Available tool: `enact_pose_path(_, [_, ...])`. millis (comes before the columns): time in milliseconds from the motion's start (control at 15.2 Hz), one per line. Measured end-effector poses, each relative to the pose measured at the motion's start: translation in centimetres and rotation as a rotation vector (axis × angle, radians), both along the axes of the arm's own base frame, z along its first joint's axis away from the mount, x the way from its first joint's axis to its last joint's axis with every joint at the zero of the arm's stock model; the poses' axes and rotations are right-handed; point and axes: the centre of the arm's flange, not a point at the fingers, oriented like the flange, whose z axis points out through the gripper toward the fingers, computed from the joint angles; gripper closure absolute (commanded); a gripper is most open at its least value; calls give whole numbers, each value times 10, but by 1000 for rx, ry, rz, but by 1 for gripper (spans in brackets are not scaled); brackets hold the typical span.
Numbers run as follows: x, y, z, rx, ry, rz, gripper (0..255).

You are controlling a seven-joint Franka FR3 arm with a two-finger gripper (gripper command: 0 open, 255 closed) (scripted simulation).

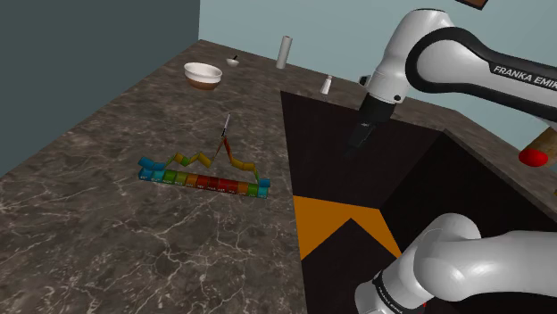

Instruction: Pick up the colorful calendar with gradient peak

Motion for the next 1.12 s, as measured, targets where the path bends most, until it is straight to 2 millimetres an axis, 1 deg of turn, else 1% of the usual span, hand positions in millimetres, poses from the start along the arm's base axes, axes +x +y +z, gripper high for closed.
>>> enact_pose_path(66, [0,0,0,0,0,0,0])
enact_pose_path(132, [5,4,2,-3,3,12,0])
enact_pose_path(198, [12,13,3,-8,7,29,0])
enact_pose_path(330, [32,29,4,-19,18,73,0])
enact_pose_path(528, [62,65,3,-37,35,144,0])
enact_pose_path(660, [76,87,3,-49,48,192,0])
enact_pose_path(792, [96,113,3,-61,59,240,0])
enact_pose_path(924, [110,134,2,-74,72,288,0])
enact_pose_path(1056, [127,160,-1,-86,84,337,0])
enact_pose_path(1122, [132,174,-1,-92,90,361,0])
